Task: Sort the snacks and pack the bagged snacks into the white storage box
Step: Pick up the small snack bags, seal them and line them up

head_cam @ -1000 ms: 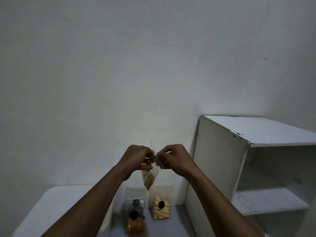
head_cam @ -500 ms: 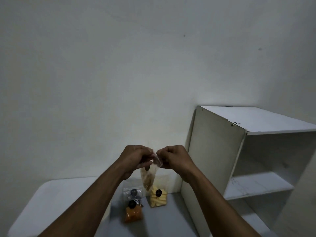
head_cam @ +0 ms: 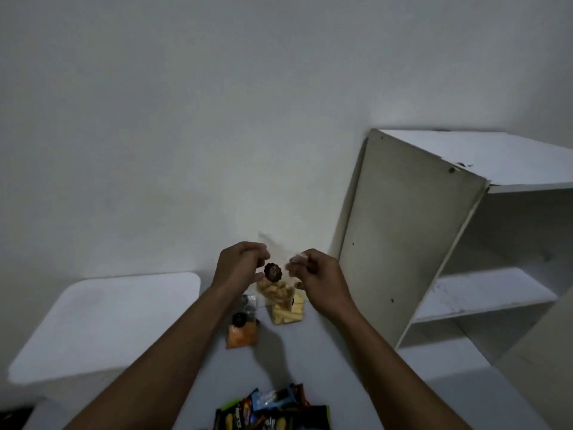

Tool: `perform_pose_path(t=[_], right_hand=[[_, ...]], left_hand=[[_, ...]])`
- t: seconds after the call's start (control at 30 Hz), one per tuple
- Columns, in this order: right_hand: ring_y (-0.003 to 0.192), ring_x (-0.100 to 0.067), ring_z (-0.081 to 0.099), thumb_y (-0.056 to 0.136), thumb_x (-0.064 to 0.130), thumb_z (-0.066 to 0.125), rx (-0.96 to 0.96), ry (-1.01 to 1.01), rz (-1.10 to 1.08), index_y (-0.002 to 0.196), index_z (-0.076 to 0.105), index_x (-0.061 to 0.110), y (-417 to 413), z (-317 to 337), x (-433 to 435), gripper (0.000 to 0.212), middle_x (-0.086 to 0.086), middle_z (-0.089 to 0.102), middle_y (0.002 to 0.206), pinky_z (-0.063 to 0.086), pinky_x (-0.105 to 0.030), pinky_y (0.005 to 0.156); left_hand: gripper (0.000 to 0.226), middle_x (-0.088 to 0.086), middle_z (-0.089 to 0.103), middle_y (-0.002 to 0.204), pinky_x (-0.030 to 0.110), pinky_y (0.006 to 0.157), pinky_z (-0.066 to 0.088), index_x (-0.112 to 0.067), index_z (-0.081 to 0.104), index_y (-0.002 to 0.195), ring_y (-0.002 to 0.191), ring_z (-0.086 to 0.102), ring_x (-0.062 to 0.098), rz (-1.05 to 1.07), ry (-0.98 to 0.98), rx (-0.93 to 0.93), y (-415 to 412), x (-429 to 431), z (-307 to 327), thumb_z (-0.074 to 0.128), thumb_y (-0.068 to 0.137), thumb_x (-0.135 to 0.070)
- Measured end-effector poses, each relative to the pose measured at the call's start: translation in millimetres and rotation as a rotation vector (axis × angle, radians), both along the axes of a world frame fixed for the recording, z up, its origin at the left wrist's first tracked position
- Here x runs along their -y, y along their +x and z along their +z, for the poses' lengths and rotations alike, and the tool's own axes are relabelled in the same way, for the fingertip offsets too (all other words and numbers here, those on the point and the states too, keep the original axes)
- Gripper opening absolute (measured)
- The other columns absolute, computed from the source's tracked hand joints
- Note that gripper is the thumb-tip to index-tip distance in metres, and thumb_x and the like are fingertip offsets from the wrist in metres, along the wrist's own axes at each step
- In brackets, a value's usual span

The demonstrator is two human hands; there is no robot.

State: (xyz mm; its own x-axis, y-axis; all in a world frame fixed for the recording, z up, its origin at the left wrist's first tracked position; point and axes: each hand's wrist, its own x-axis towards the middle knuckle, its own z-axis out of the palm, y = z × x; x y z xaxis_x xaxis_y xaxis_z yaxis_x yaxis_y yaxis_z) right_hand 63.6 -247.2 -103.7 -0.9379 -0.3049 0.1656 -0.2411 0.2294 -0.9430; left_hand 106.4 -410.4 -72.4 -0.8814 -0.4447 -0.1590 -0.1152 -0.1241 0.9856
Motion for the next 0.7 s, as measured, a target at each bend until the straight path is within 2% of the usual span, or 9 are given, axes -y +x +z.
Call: perform_pose_path(t=[0.07,0.13,0.2,0.27,0.4,0.47,0.53,0.6,0.7], right_hand=[[0.076,-0.018,0.067,0.092,-0.001,0.056,0.095,-0.061,-0.001,0.084,0.065,0.011,-9.8,-17.3,-4.1,0.016,-0.005,0.076,0.086,0.053,-0.040,0.067],[0.078,-0.013,0.068,0.092,-0.004,0.055,0.151,-0.079,0.020,0.085,0.064,0.008,-21.6,-38.4,-9.7,0.017,-0.006,0.076,0.086,0.052,-0.034,0.066],[0.082,-0.009,0.070,0.093,-0.002,0.055,0.192,-0.077,0.031,0.089,0.066,0.008,-34.5,-63.2,-15.8,0.016,-0.004,0.077,0.088,0.054,-0.030,0.070],[0.085,-0.010,0.070,0.094,0.004,0.059,0.234,-0.091,0.002,0.093,0.069,0.011,-48.8,-89.4,-19.8,0.012,-0.004,0.076,0.091,0.055,-0.034,0.074],[0.095,-0.013,0.070,0.091,0.019,0.070,0.290,-0.018,-0.074,0.107,0.068,0.015,-74.1,-143.1,-19.4,0.017,-0.005,0.074,0.096,0.057,-0.031,0.082],[0.097,-0.017,0.069,0.092,0.026,0.068,0.342,0.104,-0.039,0.112,0.062,0.023,-83.7,-171.6,-16.6,0.021,0.000,0.071,0.097,0.059,-0.036,0.082],[0.097,-0.020,0.067,0.093,0.026,0.064,0.392,0.230,0.020,0.115,0.053,0.032,-93.3,-199.7,-12.7,0.026,0.000,0.068,0.103,0.060,-0.043,0.083],[0.097,-0.021,0.066,0.092,0.016,0.060,0.396,0.316,0.024,0.112,0.052,0.033,-103.6,-220.6,-8.0,0.028,-0.002,0.066,0.106,0.060,-0.046,0.083],[0.092,-0.021,0.067,0.089,0.011,0.060,0.353,0.365,-0.071,0.109,0.054,0.027,-116.0,-244.5,-0.4,0.026,-0.004,0.069,0.103,0.060,-0.045,0.079]], left_hand=[[0.033,0.008,0.069,0.097,0.040,0.077,0.056,-0.015,0.061,0.115,0.085,0.066,0.023,-0.007,-0.152,0.079,-6.7,0.9,-32.7,0.064,0.086,-0.001],[0.043,0.001,0.064,0.093,0.031,0.060,0.048,-0.022,0.050,0.122,0.076,0.061,0.019,-0.089,-0.166,0.153,-10.6,-2.0,-67.8,0.062,0.088,0.001],[0.029,0.003,0.066,0.087,0.026,0.053,0.043,-0.017,0.060,0.117,0.069,0.059,0.016,-0.171,-0.117,0.226,-14.9,-6.1,-104.6,0.062,0.090,-0.005],[0.016,0.004,0.064,0.081,0.027,0.054,0.045,-0.013,0.067,0.108,0.065,0.058,0.015,-0.211,-0.067,0.245,-20.8,-9.9,-137.9,0.061,0.093,-0.012],[0.015,0.015,0.065,0.110,0.028,0.064,0.055,-0.011,0.063,0.108,0.098,0.064,0.028,-0.124,-0.059,0.269,-41.7,-17.9,-196.6,0.058,0.096,-0.019],[0.014,0.013,0.062,0.114,0.029,0.062,0.057,-0.014,0.062,0.109,0.103,0.063,0.030,-0.053,-0.069,0.311,-55.0,-25.1,-222.0,0.059,0.096,-0.020],[0.013,0.010,0.060,0.110,0.034,0.062,0.059,-0.015,0.061,0.107,0.099,0.062,0.027,0.015,-0.140,0.351,-67.5,-33.2,-241.7,0.060,0.095,-0.020],[0.009,0.005,0.061,0.102,0.039,0.069,0.059,-0.014,0.061,0.103,0.090,0.060,0.019,0.059,-0.278,0.351,-78.1,-40.2,-256.2,0.059,0.096,-0.020],[0.013,0.003,0.066,0.101,0.026,0.066,0.045,-0.014,0.066,0.102,0.087,0.059,0.014,0.079,-0.469,0.377,-89.2,-41.2,-276.8,0.059,0.096,-0.022]])
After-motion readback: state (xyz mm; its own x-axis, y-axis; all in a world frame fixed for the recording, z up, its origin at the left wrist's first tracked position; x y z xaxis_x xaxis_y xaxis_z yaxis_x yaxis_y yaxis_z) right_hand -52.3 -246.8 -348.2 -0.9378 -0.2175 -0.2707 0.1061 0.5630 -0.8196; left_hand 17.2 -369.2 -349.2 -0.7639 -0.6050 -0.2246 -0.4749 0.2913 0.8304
